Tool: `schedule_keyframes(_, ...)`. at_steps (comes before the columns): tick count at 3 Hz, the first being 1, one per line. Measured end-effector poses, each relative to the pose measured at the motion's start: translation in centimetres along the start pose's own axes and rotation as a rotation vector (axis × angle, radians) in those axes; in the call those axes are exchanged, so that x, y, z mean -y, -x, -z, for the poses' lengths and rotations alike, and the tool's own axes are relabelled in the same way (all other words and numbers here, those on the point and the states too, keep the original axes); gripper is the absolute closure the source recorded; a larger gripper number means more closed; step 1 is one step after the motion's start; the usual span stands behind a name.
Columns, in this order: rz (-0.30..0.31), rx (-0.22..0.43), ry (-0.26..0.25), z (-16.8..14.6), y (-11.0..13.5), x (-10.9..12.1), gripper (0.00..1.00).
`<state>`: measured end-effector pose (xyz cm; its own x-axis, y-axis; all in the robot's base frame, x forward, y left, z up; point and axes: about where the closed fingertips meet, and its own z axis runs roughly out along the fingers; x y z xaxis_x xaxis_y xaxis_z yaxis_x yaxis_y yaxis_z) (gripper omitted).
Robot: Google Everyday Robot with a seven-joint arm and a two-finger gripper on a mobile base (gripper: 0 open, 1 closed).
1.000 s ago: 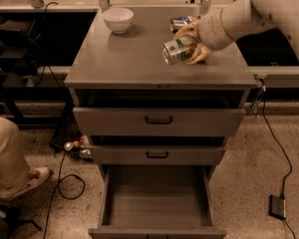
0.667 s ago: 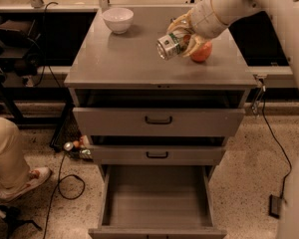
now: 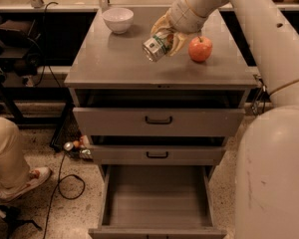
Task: Pick 7up can from bottom drawer and place on counter
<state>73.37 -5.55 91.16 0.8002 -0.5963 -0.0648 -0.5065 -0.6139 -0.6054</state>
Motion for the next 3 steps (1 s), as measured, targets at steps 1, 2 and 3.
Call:
schedule_keyframes(1,0.03,-0.02,0.018,-1.9,-0.3,1.2,1.0)
schedule_keyframes(2,0.04,-0.031,0.032,-4.8,-1.0,2.3,1.0)
schedule_keyframes(3,0.034,-0.03,0.032,-5.9,-1.3,2.4,1.0)
